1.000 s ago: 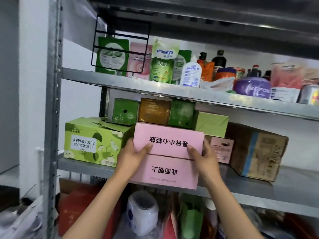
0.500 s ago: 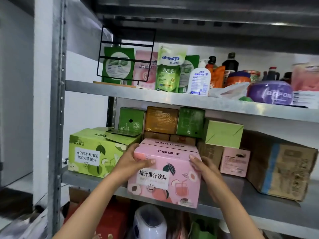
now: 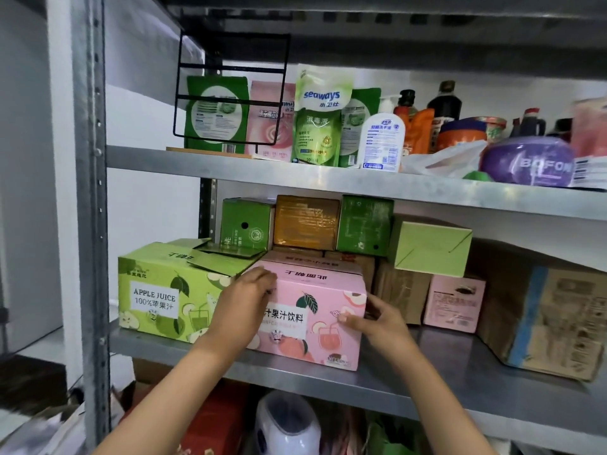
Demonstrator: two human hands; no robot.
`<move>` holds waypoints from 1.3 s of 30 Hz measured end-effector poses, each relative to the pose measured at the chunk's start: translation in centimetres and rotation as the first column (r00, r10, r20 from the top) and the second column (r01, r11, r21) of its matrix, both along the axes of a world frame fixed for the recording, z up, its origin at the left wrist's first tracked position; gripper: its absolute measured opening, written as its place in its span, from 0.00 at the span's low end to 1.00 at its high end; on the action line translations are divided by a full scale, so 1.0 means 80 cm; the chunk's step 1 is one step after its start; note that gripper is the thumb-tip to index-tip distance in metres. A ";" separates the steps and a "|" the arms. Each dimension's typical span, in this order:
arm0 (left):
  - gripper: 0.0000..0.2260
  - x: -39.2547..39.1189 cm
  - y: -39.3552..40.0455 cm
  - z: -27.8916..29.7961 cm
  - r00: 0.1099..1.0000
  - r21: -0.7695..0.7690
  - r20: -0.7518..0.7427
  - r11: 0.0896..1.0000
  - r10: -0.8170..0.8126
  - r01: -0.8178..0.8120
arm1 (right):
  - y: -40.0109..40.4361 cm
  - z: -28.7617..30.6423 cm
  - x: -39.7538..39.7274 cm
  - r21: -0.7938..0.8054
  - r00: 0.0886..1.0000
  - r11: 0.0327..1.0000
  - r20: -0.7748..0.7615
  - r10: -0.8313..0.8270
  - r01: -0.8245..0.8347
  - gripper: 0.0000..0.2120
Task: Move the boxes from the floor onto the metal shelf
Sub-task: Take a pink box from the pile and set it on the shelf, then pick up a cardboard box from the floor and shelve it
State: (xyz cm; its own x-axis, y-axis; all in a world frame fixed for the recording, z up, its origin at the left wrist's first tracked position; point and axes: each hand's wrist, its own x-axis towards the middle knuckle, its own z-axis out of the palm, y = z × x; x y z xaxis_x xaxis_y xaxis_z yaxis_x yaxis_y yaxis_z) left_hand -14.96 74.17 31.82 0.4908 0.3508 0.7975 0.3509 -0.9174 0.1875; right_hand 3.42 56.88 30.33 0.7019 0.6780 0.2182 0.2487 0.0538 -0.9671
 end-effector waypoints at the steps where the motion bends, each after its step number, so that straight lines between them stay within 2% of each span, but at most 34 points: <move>1: 0.16 0.005 0.005 0.001 1.000 0.008 -0.016 1.000 0.012 -0.012 | 0.002 -0.001 0.004 0.005 1.000 1.000 0.008 -0.002 0.002 0.59; 5: 0.19 0.021 0.017 -0.002 0.999 -0.002 -0.026 0.999 0.048 -0.048 | 0.013 -0.005 0.014 0.016 1.000 1.000 -0.008 0.004 -0.004 0.57; 8: 0.17 0.026 0.016 -0.005 0.996 0.008 -0.023 0.997 0.081 -0.080 | 0.019 -0.012 0.020 0.043 1.000 0.999 0.004 -0.017 0.017 0.59; 9: 0.17 0.027 0.015 -0.006 0.995 0.009 -0.028 0.995 0.097 -0.096 | 0.020 -0.013 0.021 0.033 0.999 0.999 0.016 -0.028 0.028 0.56; 12: 0.20 0.029 0.006 0.000 0.984 -0.005 -0.082 0.987 0.160 -0.161 | 0.015 -0.008 0.003 -0.045 0.989 0.994 0.117 -0.092 0.098 0.25; 13: 0.22 0.030 0.001 0.001 0.980 0.011 -0.101 0.985 0.171 -0.171 | 0.012 -0.008 0.001 -0.058 0.978 0.990 0.173 -0.114 0.126 0.23; 15: 0.24 0.033 -0.016 0.003 0.975 0.111 -0.127 0.980 0.181 -0.168 | 0.004 -0.007 -0.001 -0.104 0.943 0.978 0.303 -0.141 0.180 0.32; 17: 0.26 0.041 -0.036 0.002 0.975 0.209 -0.167 0.971 0.148 -0.112 | -0.011 -0.005 -0.001 -0.152 0.855 0.953 0.494 -0.155 0.261 0.41; 19: 0.27 0.054 -0.058 0.001 0.974 0.267 -0.199 0.962 0.105 -0.049 | -0.033 -0.003 0.001 -0.165 0.724 0.918 0.670 -0.163 0.360 0.42; 21: 0.26 0.068 -0.083 0.000 0.971 0.308 -0.228 0.952 0.069 0.005 | -0.061 -0.005 0.006 -0.167 0.625 0.896 0.767 -0.145 0.413 0.40; 26: 0.26 0.107 -0.152 -0.018 0.958 0.307 -0.274 0.936 -0.084 0.170 | -0.146 -0.020 0.030 -0.183 0.490 0.814 0.861 -0.139 0.552 0.39; 31: 0.25 0.169 -0.231 -0.054 0.920 0.297 -0.329 0.901 -0.215 0.317 | -0.248 -0.050 0.057 -0.246 0.447 0.664 0.882 -0.148 0.706 0.38; 36: 0.27 0.240 -0.345 -0.083 0.822 0.304 -0.371 0.780 -0.431 0.547 | -0.369 -0.103 0.071 -0.228 0.369 0.493 0.905 -0.212 0.840 0.40; 39: 0.28 0.274 -0.423 -0.102 0.749 0.273 -0.382 0.708 -0.541 0.651 | -0.444 -0.137 0.071 -0.225 0.349 0.408 0.901 -0.259 0.885 0.38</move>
